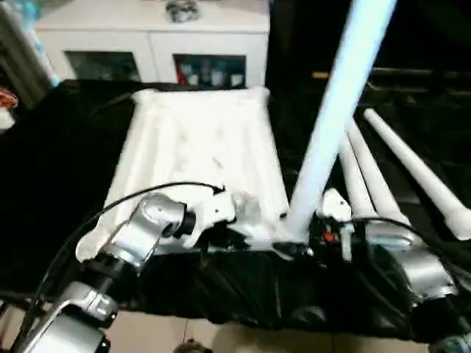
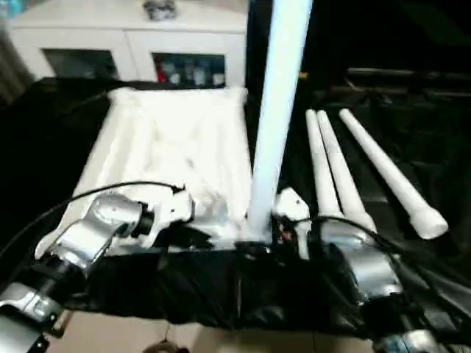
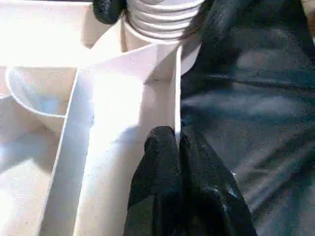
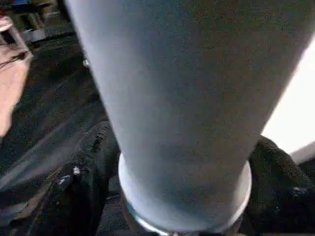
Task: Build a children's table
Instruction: Rotate leg to tighten
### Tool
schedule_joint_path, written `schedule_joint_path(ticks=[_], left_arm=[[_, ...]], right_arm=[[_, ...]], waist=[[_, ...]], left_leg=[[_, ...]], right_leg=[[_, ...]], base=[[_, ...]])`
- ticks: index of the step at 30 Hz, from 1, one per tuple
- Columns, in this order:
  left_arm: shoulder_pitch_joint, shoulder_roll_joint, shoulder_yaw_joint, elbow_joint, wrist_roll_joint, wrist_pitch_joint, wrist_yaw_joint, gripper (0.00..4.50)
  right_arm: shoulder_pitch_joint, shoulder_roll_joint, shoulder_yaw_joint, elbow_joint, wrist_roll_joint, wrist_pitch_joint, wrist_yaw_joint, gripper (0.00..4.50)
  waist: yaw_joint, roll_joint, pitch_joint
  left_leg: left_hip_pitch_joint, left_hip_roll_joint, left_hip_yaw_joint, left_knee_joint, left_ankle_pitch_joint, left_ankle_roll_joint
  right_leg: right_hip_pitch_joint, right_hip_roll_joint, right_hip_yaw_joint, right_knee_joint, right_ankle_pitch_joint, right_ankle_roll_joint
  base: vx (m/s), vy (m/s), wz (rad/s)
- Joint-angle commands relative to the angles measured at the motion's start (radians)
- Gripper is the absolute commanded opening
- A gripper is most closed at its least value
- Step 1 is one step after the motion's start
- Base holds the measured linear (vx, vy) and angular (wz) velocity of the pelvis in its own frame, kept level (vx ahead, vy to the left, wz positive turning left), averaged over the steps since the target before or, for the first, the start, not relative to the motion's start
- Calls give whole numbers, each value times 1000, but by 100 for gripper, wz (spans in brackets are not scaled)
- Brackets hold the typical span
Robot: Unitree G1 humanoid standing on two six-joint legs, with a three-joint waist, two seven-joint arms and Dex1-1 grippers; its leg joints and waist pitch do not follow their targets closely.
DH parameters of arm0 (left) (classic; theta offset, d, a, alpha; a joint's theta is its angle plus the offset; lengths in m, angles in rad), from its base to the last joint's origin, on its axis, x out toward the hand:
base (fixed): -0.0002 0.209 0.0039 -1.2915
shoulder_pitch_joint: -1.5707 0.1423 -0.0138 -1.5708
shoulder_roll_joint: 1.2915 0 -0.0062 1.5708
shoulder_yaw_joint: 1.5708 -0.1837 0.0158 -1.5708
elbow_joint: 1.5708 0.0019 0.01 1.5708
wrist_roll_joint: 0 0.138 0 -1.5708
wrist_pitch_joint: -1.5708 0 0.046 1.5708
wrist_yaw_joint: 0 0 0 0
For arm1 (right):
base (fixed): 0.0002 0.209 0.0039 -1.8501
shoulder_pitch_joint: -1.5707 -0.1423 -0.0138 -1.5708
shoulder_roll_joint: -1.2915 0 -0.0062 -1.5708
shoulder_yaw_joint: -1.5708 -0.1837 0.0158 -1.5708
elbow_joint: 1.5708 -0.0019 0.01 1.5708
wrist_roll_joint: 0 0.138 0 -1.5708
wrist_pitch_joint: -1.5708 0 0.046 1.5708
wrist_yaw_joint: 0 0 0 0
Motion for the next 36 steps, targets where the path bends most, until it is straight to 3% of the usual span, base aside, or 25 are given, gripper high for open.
schedule_joint_path(ticks=[1, 9, 12, 15, 16, 18, 19, 21, 23, 25, 30, 33, 36], left_arm=[[-17, 3, -19, 30, 16, -11, 3, 0], [-24, 13, -19, 50, 17, -30, -10, 0], [-17, 2, -11, 46, 12, -19, 7, 0], [-12, -26, 6, 40, 8, 14, 62, 0], [-11, -34, 11, 39, 8, 23, 79, 0], [-11, -52, 20, 34, 9, 46, 114, 0], [-11, -78, 27, 28, 18, 76, 167, 0], [-10, -103, 31, 21, 22, 102, 207, 0], [-9, -129, 35, 15, 27, 126, 246, 0], [-6, -179, 37, 8, 40, 160, 315, 0], [-3, -245, 32, 0, 48, 199, 385, 0], [1, -251, 23, -10, 54, 199, 384, 0], [3, -242, 13, -19, 55, 192, 371, 0]], right_arm=[[30, 1, 72, -57, 18, 37, 73, 323], [47, -3, 82, -87, 12, 62, 71, 278], [43, 24, 69, -73, 14, 70, 34, 277], [13, 89, 31, 4, -10, 51, -88, 276], [0, 106, 23, 33, -27, 41, -133, 275], [-31, 146, -2, 96, -53, 28, -235, 275], [-76, 199, -33, 183, -78, 15, -367, 275], [-110, 236, -53, 243, -93, 10, -459, 275], [-138, 269, -69, 292, -100, 2, -535, 274], [-191, 322, -95, 377, -110, -10, -662, 274], [-241, 380, -112, 463, -123, -47, -726, 274], [-252, 393, -117, 485, -118, -63, -716, 344], [-254, 392, -113, 492, -116, -79, -694, 352]], waist=[[-2, -7, -58], [-1, -8, -61], [-1, -10, -61], [-6, -11, -58], [-16, -11, -52], [-23, -12, -52], [-35, -14, -48], [-62, -12, -43], [-70, -12, -42], [-75, -14, -43], [-85, -11, -42], [-83, -14, -44], [-79, -13, -48]], left_leg=[[11, 74, -27, -69, -211, 75], [9, 73, -26, -66, -189, 73], [8, 72, -26, -66, -183, 74], [9, 71, -27, -68, -201, 62], [9, 67, -30, -73, -242, 42], [10, 68, -33, -76, -260, 28], [12, 67, -36, -78, -287, 17], [13, 62, -44, -80, -348, -11], [15, 59, -44, -79, -368, -5], [27, 57, -40, -75, -373, -2], [26, 58, -40, -76, -380, 7], [21, 60, -39, -80, -364, 18], [22, 62, -34, -78, -337, 25]], right_leg=[[40, -107, 66, -84, -293, -155], [41, -108, 65, -79, -265, -160], [42, -109, 64, -78, -260, -163], [39, -111, 64, -84, -315, -155], [38, -110, 60, -92, -390, -143], [39, -113, 59, -94, -431, -130], [38, -112, 57, -100, -463, -120], [38, -114, 49, -106, -541, -103], [37, -115, 49, -117, -574, -80], [25, -114, 53, -120, -570, -90], [25, -111, 52, -121, -548, -96], [29, -110, 55, -115, -496, -109], [28, -110, 62, -108, -430, -136]], base=[[0, 0, 0], [0, 0, 0], [0, 0, 0], [0, 0, 0], [0, 0, 0], [0, 0, 0], [-51, 8, -10], [-51, 10, -12], [0, 0, 0], [0, 0, 0], [0, 0, 0], [0, 0, 0], [0, 0, 0]])
